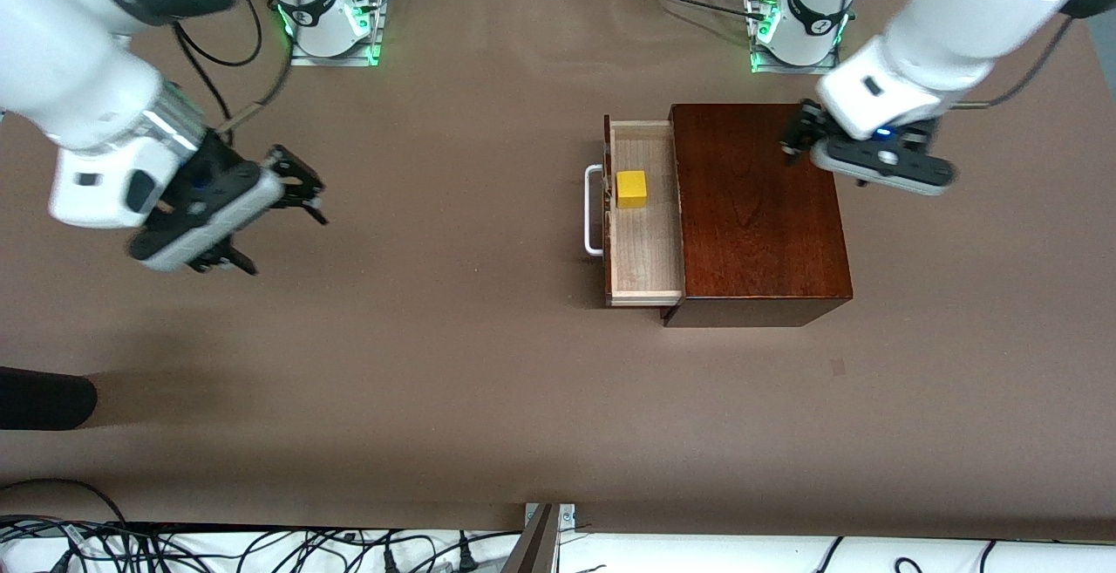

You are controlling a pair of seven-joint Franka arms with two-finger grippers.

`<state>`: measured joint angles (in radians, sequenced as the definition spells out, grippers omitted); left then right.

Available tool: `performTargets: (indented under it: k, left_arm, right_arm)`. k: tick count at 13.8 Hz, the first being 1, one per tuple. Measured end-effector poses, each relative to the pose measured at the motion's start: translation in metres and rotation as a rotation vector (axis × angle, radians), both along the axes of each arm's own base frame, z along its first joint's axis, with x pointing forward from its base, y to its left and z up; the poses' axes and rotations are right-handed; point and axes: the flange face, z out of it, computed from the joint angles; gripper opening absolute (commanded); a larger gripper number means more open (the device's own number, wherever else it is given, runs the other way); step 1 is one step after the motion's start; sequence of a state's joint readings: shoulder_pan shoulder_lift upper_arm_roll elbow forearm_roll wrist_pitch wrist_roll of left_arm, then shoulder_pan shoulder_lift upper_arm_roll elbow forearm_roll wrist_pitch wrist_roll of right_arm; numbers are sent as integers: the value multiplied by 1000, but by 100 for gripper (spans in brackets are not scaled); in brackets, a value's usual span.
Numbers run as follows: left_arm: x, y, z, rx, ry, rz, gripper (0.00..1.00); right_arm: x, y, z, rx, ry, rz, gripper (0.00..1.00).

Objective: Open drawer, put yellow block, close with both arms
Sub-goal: 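Withdraw the right gripper while the left gripper reaches toward the drawer, then push the drawer front with the left gripper into the box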

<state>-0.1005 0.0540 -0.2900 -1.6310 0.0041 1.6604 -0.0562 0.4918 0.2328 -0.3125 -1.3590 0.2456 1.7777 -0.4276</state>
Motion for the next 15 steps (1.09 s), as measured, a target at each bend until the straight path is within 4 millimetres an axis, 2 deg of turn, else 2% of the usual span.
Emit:
performTargets:
  k: [2,3,5,9,11,13,15]
  left_arm:
    - [0,-32,-8,-76,42,-36,100]
    - [5,-43,-12,-111,60,-47,100]
    - [8,-77,-25,-164,101,-93,100]
    - [-19,-195,-73,-245,212,-253,100]
    - [-24,-236,-95,-277,201,-295,100]
    - [-17,-249,-110,-309,166,-361,100]
    - [-8,-247,-116,-333,125,-489,100]
  right_arm:
    - [-20,-48,3,11,58,-44,100]
    - [-31,-63,7,-4,85,-54,100]
    - [-49,-75,13,-18,124,-100,100]
    - [-74,-87,17,-89,200,-230,100]
    - [-80,-91,19,-103,208,-247,100]
    - [-82,-96,17,-114,217,-257,100]
    - [-81,-102,15,-138,213,-268,100]
